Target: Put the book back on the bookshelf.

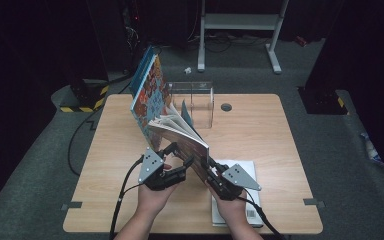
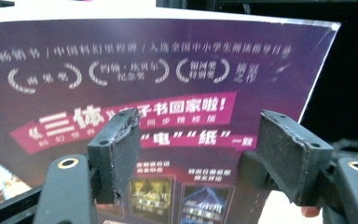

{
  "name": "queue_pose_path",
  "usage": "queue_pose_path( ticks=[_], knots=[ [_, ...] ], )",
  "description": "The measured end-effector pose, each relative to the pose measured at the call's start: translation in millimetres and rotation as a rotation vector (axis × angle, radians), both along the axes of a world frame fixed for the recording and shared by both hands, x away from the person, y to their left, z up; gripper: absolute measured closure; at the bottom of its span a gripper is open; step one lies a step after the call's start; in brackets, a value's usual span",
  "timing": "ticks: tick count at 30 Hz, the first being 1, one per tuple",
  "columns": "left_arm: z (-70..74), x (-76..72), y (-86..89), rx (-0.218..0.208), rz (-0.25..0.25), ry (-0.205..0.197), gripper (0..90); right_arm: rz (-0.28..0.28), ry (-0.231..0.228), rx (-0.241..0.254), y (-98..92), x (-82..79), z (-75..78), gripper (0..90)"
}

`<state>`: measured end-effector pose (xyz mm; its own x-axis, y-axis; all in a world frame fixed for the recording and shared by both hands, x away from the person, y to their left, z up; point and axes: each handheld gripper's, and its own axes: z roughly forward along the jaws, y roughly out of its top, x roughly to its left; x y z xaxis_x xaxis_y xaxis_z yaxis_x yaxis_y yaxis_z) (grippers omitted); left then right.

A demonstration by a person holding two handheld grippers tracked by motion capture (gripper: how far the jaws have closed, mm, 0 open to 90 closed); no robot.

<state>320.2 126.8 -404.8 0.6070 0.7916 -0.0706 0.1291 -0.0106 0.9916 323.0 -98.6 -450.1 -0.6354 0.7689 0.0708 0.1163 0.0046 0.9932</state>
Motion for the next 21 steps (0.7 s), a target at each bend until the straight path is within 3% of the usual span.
queue_pose_path(
  ticks=[11, 21],
  knots=[
    [6.7, 1.7, -17.3, -0.038, -0.035, -0.006, 26.5, 0.001, 0.031, 0.049, -3.0, 2.4, -3.2, 79.1],
    [11.4, 3.7, -31.3, -0.049, -0.054, -0.004, 22.6, 0.006, 0.047, 0.043, -1.7, 2.1, -7.7, 78.3]
  ],
)
